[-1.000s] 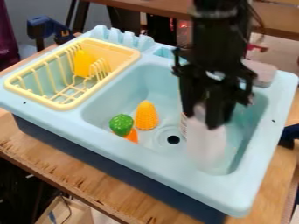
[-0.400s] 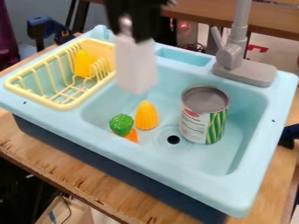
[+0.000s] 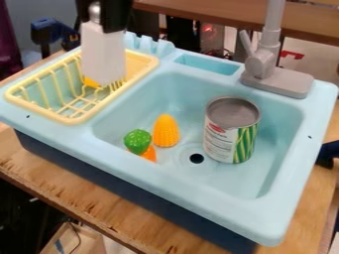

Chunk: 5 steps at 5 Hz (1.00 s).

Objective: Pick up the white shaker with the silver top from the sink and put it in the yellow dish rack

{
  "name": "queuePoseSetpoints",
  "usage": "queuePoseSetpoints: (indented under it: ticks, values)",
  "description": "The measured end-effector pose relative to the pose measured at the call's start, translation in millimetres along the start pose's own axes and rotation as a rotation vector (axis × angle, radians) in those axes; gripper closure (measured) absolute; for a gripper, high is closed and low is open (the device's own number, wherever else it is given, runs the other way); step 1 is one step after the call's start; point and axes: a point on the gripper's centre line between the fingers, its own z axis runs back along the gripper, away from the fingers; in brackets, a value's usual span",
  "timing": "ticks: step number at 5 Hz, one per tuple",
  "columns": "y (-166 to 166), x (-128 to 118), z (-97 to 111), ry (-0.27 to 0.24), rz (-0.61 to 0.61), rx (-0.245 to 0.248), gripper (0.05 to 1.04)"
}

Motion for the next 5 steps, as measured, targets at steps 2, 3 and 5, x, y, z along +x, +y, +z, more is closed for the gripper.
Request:
queuePoseSetpoints:
  ticks: [2,3,5]
  values:
    - [24.1,2.7,-10.7,0.050,-0.039,0.082,0.553]
    - [43.6,-7.0,-15.2,0.077,-0.034,0.081,0.553]
    - [50.1,-14.6,-51.5,0.021,-0.036,0.011,0.553]
